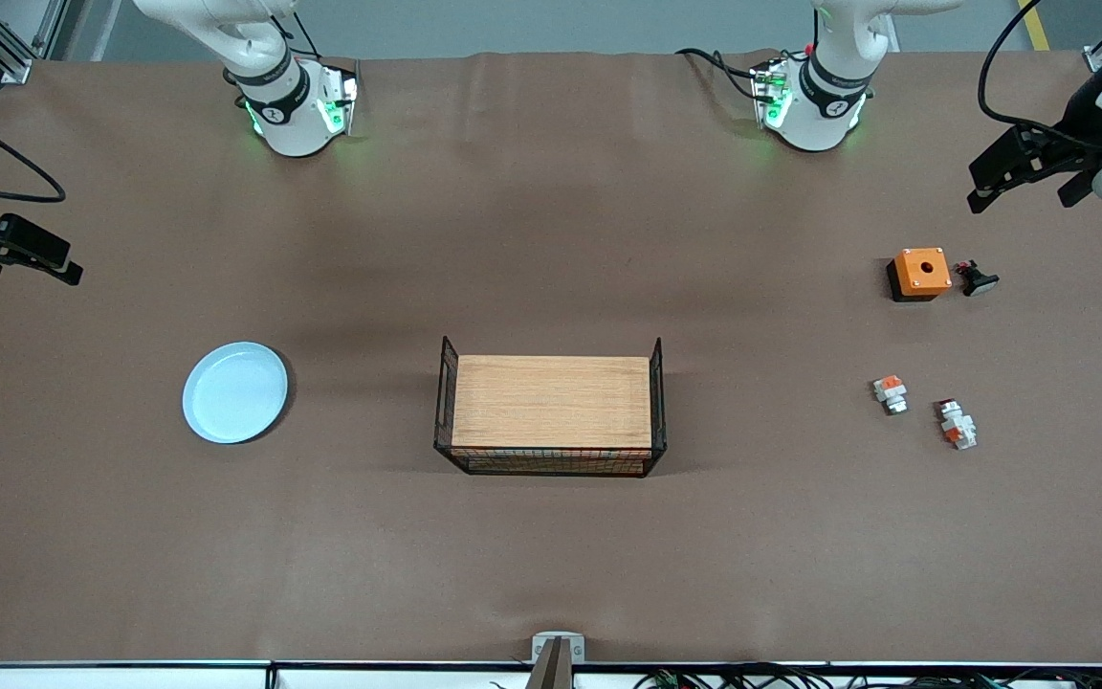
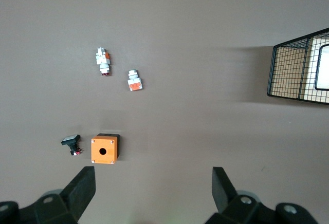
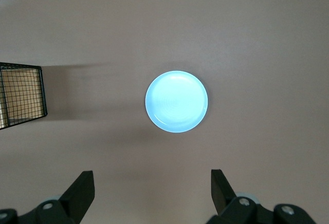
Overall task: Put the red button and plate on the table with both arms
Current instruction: 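Open the right gripper and raise it away from the plate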
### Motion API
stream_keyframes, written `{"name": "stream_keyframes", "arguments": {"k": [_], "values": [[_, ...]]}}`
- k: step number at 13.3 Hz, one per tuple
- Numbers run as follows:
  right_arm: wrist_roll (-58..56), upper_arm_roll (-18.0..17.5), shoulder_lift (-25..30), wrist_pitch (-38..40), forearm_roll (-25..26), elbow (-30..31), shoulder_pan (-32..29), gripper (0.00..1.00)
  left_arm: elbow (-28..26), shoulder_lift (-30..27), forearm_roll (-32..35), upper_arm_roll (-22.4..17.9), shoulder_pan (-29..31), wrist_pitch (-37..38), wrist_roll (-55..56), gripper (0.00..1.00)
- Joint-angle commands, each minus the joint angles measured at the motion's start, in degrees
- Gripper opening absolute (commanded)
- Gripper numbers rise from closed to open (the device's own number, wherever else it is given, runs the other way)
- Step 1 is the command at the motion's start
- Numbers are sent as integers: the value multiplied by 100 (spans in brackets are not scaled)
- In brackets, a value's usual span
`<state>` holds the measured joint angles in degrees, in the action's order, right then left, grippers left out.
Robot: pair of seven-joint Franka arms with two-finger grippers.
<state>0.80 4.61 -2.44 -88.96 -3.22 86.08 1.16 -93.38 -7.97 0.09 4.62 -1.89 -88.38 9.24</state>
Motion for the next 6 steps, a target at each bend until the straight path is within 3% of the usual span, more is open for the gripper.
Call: {"name": "stream_keyframes", "arguments": {"k": [1,6], "values": [[70,-22,-37,107,85,-179,-46,100,66,6,0,-4,31,40,-1,100],[61,-40,-37,177,76,-241,-28,100,66,-11,193,-57,31,40,-1,100]]}}
